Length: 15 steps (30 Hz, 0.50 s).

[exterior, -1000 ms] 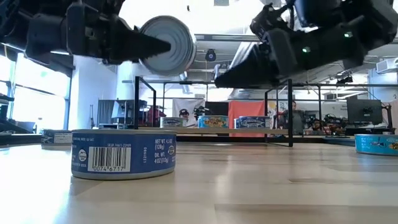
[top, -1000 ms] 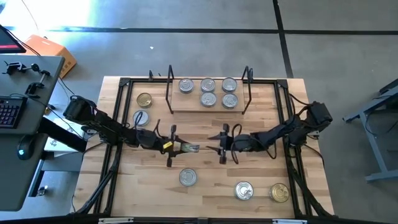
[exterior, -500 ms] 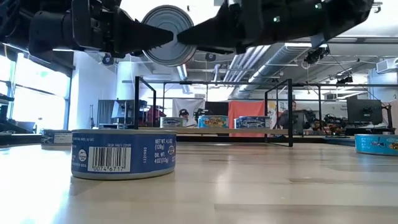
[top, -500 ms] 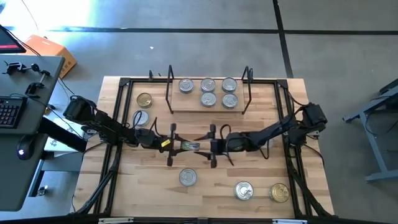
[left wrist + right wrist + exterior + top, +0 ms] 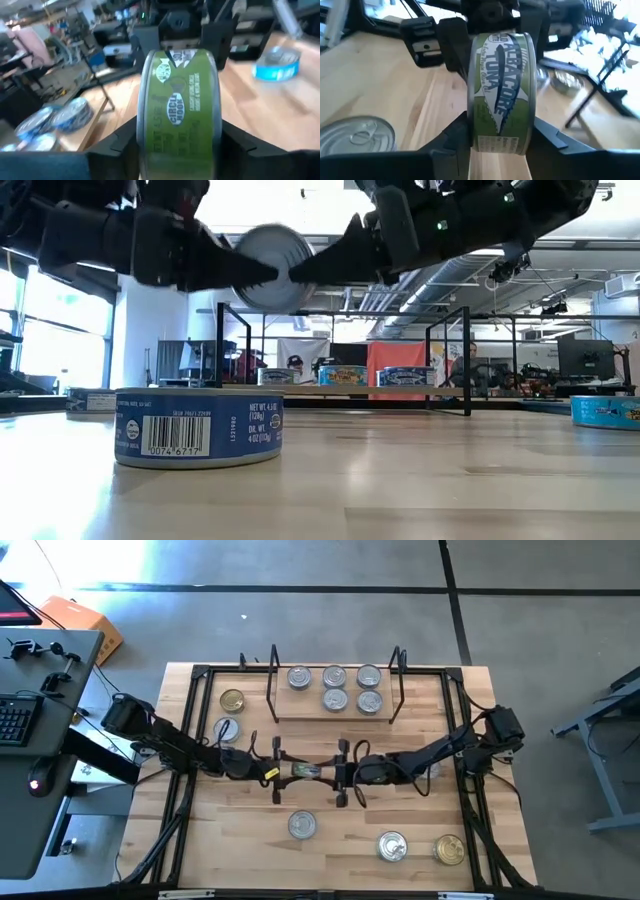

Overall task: Stack canned seafood by type on shelf
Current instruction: Put the green tuna can aligned with the other green tuna can on the shelf

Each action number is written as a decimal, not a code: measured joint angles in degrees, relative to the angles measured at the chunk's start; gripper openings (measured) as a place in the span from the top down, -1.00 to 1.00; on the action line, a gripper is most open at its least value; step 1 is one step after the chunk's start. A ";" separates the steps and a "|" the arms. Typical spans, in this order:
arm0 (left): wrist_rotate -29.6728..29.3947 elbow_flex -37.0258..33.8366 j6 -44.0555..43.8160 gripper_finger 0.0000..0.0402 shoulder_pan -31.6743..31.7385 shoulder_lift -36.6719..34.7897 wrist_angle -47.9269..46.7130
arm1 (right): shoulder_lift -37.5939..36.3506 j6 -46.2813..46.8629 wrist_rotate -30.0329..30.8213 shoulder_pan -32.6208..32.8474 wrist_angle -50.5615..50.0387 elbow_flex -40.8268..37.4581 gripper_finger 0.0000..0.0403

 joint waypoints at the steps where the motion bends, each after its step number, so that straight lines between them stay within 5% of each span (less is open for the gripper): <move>1: -0.72 -0.02 0.01 0.09 -0.04 -0.26 -1.28 | 0.00 1.13 0.86 0.03 -1.30 0.00 0.39; 8: -3.04 0.28 -1.31 -0.10 0.31 -3.13 -2.55 | -0.02 11.90 3.94 -1.16 -13.81 0.00 0.39; 15: 3.10 6.65 2.83 -0.10 2.49 -0.05 -9.27 | -0.02 14.96 2.82 -3.43 -16.73 0.00 0.39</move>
